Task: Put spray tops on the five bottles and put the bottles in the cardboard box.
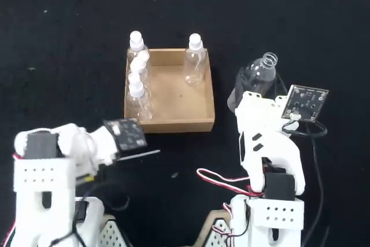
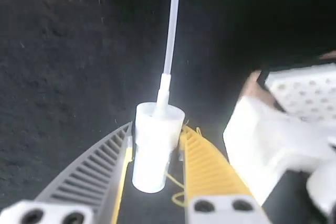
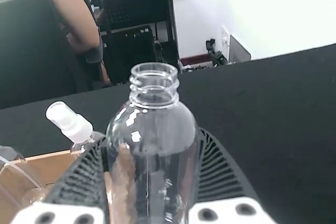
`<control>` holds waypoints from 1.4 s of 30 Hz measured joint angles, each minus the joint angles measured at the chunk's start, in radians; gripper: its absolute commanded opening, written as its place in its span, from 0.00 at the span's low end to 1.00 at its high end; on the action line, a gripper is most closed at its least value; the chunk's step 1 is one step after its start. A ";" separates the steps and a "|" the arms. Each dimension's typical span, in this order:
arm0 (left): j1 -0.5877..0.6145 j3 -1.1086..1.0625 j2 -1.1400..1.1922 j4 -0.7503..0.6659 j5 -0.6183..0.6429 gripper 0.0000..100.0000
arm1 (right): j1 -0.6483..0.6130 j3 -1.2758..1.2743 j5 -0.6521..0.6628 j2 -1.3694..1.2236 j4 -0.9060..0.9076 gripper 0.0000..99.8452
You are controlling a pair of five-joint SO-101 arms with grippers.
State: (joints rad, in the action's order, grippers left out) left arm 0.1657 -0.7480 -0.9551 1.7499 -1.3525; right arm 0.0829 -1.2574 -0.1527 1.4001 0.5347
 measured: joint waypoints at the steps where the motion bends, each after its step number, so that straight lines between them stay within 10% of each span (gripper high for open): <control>1: 0.046 0.012 0.028 0.000 -0.037 0.03 | 0.000 0.000 0.000 0.000 0.000 0.01; 17: 0.603 0.081 0.394 -0.245 -0.138 0.03 | 0.000 0.000 0.000 0.000 0.000 0.01; 28: 0.658 0.080 0.626 -0.502 -0.138 0.31 | 0.000 0.000 0.000 0.000 -0.002 0.01; 42: 0.690 0.304 0.628 -0.319 -0.057 0.23 | 0.000 0.000 0.000 0.000 -0.008 0.01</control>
State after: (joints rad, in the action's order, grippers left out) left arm 0.8562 -0.4442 -0.3276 1.4308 -1.4093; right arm 0.0829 -1.2574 -0.1527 1.4001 0.5271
